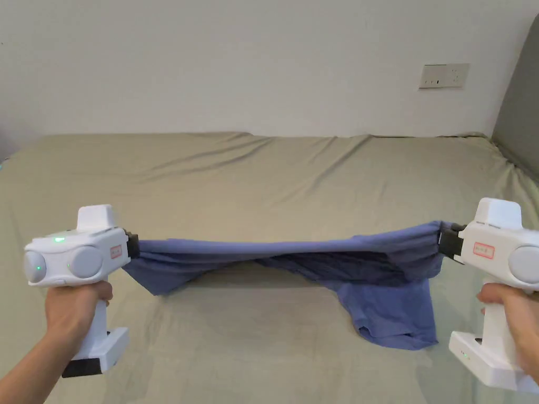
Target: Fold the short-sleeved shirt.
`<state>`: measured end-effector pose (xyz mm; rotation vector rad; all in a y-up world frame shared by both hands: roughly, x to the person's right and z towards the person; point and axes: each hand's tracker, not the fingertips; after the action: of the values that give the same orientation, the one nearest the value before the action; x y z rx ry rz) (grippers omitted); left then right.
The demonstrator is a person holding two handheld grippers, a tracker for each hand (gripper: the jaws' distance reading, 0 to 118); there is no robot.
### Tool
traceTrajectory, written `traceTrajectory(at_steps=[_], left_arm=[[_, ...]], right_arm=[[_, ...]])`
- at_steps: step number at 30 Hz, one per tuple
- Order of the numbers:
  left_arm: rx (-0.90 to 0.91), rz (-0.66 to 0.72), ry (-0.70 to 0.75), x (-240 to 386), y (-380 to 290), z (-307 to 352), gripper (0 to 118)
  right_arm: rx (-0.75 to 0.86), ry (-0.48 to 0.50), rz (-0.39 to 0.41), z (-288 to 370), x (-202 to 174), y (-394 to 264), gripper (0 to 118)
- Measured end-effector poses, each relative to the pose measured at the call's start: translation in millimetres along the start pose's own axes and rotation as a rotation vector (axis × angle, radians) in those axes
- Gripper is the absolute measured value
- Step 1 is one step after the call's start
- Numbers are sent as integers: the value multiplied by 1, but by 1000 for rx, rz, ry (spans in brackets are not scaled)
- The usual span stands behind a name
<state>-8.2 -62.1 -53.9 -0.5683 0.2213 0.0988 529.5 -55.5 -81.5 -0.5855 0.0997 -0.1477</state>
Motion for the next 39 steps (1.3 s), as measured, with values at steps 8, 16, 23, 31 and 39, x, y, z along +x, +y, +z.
traceTrajectory(at_steps=[8,16,23,31,39], left_arm=[[-156,-24,-1,-34,-137,55,3],[-190,-36,-28,-54,-218,156,3],[-220,-2,-33,-78,-272,216,3],[-337,17,1,-82,-310,215,3],[-357,65,26,-77,-305,215,22]], right_arm=[[-128,3,-33,68,25,-133,8],[-152,1,-74,168,37,-219,8],[-210,3,-52,232,43,-279,8],[-375,-94,-79,225,42,-338,8],[-409,-136,-55,214,27,-332,13]])
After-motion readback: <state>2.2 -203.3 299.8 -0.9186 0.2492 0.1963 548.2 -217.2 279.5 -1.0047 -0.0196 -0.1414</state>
